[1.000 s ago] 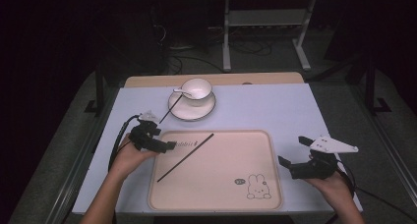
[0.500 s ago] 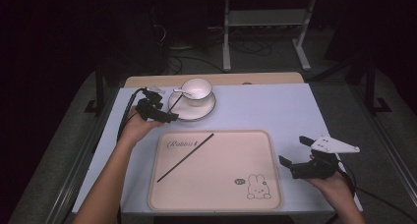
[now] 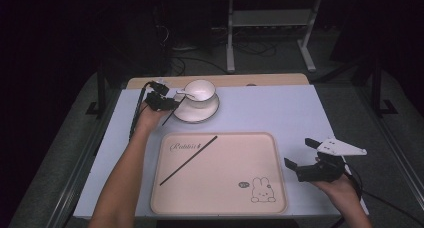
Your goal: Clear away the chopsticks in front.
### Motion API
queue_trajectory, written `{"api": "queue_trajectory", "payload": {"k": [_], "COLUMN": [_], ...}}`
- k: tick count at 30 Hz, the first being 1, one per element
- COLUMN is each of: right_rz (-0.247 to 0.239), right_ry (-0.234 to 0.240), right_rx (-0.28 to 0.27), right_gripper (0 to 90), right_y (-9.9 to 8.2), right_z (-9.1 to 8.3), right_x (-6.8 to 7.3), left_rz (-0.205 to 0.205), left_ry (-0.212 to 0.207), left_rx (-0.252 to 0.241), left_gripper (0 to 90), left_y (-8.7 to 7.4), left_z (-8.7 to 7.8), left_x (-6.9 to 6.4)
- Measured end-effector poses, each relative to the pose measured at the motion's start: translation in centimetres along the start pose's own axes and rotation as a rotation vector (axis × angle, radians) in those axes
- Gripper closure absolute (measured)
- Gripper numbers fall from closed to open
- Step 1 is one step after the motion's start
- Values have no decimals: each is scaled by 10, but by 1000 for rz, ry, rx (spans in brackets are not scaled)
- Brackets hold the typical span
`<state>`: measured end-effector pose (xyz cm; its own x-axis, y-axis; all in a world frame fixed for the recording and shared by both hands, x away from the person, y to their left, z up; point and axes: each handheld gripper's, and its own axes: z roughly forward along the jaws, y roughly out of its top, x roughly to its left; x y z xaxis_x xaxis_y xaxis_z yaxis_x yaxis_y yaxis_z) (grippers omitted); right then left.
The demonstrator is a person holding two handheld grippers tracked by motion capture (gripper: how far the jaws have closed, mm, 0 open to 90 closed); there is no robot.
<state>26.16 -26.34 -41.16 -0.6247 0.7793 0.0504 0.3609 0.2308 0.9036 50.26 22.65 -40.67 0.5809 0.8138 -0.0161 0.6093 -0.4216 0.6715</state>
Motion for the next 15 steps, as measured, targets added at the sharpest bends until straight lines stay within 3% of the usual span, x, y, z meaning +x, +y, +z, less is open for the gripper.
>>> {"api": "queue_trajectory", "payload": {"k": [4, 9, 15], "right_rz": [-2, 0, -4], "right_ry": [0, 0, 1], "right_rx": [3, 1, 4], "right_gripper": [0, 0, 0], "right_y": [0, 0, 0], "right_z": [0, 0, 0], "right_x": [0, -1, 0], "left_rz": [-15, -10, -38], "left_ry": [-18, -2, -8], "left_rx": [0, 7, 24], "left_gripper": [709, 746, 792], "left_y": [-3, -4, -7], "left_z": [10, 15, 21], "left_x": [1, -1, 0]}}
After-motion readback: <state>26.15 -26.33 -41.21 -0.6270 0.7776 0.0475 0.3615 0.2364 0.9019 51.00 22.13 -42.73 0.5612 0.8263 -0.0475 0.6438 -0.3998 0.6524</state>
